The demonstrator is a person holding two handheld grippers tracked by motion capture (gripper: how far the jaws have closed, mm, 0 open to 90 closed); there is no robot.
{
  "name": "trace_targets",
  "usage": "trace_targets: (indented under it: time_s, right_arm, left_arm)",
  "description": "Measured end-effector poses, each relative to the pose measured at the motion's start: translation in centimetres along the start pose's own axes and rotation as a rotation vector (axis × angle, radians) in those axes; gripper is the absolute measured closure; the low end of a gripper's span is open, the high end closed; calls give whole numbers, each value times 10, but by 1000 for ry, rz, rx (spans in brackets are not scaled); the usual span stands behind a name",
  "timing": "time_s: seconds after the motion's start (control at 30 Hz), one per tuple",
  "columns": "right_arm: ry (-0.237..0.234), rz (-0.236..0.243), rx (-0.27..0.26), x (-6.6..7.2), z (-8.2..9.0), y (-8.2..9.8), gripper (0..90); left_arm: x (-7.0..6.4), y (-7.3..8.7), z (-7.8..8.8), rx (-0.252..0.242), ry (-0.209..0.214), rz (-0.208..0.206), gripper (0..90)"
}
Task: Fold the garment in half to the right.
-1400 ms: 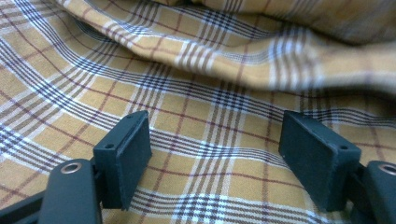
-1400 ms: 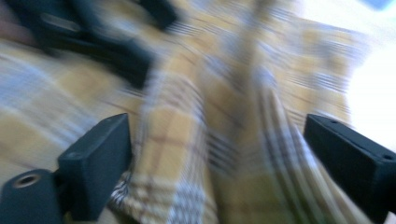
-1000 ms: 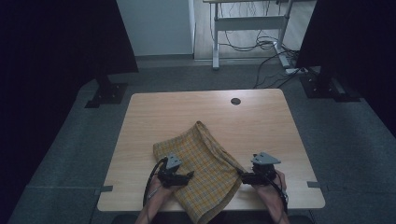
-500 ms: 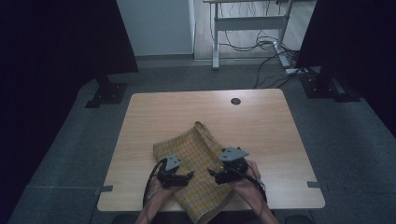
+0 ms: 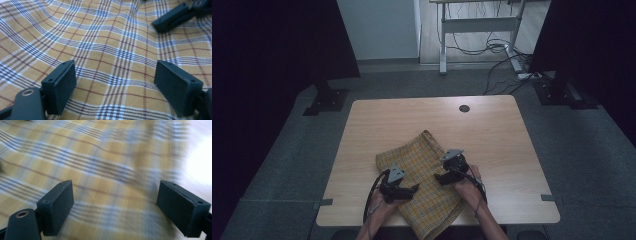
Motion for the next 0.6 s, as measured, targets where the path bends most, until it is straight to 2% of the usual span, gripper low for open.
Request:
trace_targets:
  time_s: [0.07,0.13,0.33,0.5,0.53,0.57,0.6]
  right_arm:
    - [-6,-14,-22,-4,8,2,129]
    - [-6,-6,-46,-4,15,3,110]
    - [-72,3,-93,5,30,0,100]
    - [-109,41,-119,17,42,-2,106]
    - [-136,74,-130,23,50,-1,116]
    - [-136,74,-130,23,50,-1,116]
    - [-145,94,-128,26,54,0,116]
  left_arm:
    - [0,0,0,-3,4,1,186]
    - [0,0,0,-7,0,6,186]
    - [-1,-4,4,-25,-21,-9,190]
    - [4,-11,18,-60,-43,-29,181]
    - [11,-14,26,-84,-47,-15,178]
    - [11,-14,26,-84,-47,-15,176]
    - [15,-14,30,-92,-45,-3,176]
Point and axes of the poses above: each handheld gripper's, and its own axes: z roughly backward along the jaws, y roughly out of its underside, x roughly to its left, the point moved 8 cm from there along -z, roughly forward along the jaws, and after that the axes turned 1 degree about -y, right-handed, at the moved point
